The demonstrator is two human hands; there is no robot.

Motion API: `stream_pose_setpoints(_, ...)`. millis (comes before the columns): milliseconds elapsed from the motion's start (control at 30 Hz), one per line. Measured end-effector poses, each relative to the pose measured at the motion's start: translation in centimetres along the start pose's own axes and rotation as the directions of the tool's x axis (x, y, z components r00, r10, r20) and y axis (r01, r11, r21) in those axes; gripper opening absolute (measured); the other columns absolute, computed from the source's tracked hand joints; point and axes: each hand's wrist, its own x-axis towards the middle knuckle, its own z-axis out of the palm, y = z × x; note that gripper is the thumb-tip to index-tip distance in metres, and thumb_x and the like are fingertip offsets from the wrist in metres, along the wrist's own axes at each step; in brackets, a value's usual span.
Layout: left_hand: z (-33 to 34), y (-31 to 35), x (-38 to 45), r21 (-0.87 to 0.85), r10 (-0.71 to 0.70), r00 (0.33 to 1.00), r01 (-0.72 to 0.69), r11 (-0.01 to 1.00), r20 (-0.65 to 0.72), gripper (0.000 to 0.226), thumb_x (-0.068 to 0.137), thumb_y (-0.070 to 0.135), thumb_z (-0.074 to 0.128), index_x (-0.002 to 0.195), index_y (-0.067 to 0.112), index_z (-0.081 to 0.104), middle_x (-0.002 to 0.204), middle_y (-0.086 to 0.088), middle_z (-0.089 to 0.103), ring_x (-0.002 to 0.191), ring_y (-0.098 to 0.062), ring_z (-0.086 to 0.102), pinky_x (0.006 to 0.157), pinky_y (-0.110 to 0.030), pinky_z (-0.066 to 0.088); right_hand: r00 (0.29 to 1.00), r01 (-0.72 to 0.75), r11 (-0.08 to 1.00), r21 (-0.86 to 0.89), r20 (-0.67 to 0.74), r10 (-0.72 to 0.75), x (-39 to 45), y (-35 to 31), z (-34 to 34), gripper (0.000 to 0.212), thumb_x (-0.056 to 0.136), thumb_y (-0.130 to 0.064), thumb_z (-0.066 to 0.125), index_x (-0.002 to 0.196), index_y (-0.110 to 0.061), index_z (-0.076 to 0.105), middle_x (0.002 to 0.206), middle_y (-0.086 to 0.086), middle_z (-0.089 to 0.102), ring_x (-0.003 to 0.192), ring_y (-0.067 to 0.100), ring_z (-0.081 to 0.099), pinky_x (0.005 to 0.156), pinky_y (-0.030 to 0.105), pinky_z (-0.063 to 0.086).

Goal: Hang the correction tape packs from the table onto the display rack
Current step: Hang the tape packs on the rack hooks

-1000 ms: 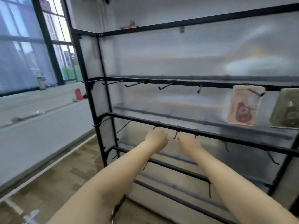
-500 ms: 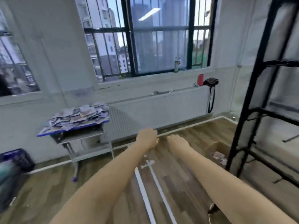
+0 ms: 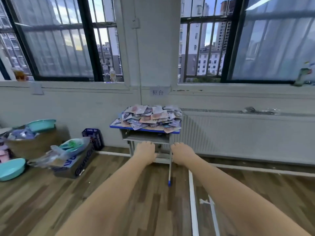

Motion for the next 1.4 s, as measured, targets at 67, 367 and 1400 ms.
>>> stream_pose_setpoints(67, 0.1, -1.9, 4.4, 0.013, -0.040, 0.999, 0.040, 0.999, 0.023, 0.045, 0.099, 0.038, 0.042, 0.132, 0.009, 0.049, 0.134, -0.012, 0.050, 0.123, -0.027, 0.047, 0.097, -0.039, 0.042, 1.000, 0.004, 1.000, 0.006, 0.030, -0.004, 5.2, 1.4, -0.4, 0.038, 0.096, -0.016, 0.043, 0.133, -0.007, 0.043, 0.133, 0.013, 0.047, 0.123, 0.028, 0.044, 0.099, 0.040, 0.042)
stream_pose_setpoints(367, 2.1, -7.3, 21.0, 0.020, -0.093, 0.991, 0.091, 0.996, 0.101, 0.044, 0.100, 0.038, 0.038, 0.132, 0.009, 0.047, 0.132, -0.012, 0.049, 0.123, -0.028, 0.045, 0.096, -0.040, 0.039, 0.989, 0.030, 0.999, 0.044, 0.145, -0.037, 24.8, 4.1, 1.3, 0.042, 0.095, -0.020, 0.043, 0.135, -0.006, 0.040, 0.136, 0.016, 0.045, 0.121, 0.030, 0.046, 0.096, 0.038, 0.045)
stream_pose_setpoints(1400, 11.6, -15.8, 66.0, -0.351, 0.185, 0.977, -0.138, 0.926, 0.105, 0.056, 0.091, 0.043, 0.054, 0.135, 0.011, 0.044, 0.136, -0.012, 0.046, 0.125, -0.028, 0.042, 0.095, -0.039, 0.041, 0.972, -0.228, 0.905, 0.359, 0.139, 0.190, 71.4, 13.8, 7.1, 0.044, 0.097, -0.022, 0.045, 0.137, -0.005, 0.040, 0.136, 0.017, 0.045, 0.123, 0.033, 0.045, 0.096, 0.040, 0.041)
